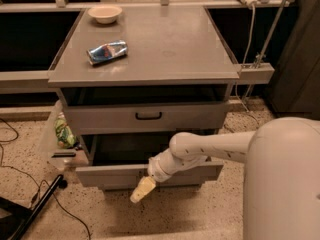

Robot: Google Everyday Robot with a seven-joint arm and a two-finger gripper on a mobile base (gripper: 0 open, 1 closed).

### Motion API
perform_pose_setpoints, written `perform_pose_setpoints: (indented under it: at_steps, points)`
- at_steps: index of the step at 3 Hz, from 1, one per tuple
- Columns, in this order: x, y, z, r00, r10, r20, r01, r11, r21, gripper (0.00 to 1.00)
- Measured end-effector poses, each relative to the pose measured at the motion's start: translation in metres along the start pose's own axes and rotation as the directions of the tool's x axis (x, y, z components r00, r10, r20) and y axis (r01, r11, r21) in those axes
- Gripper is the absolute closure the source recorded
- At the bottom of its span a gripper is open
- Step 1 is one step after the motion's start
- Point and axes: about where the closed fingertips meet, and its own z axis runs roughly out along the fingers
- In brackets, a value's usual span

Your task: Open middle drawer

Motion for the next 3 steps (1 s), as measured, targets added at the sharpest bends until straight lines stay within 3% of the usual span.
perform_pose_setpoints:
  at_steps: [3]
  points:
    - [0.006, 0.016, -0.008, 1.000, 0.029, 0.004, -0.029, 0.9991, -0.030, 0.00]
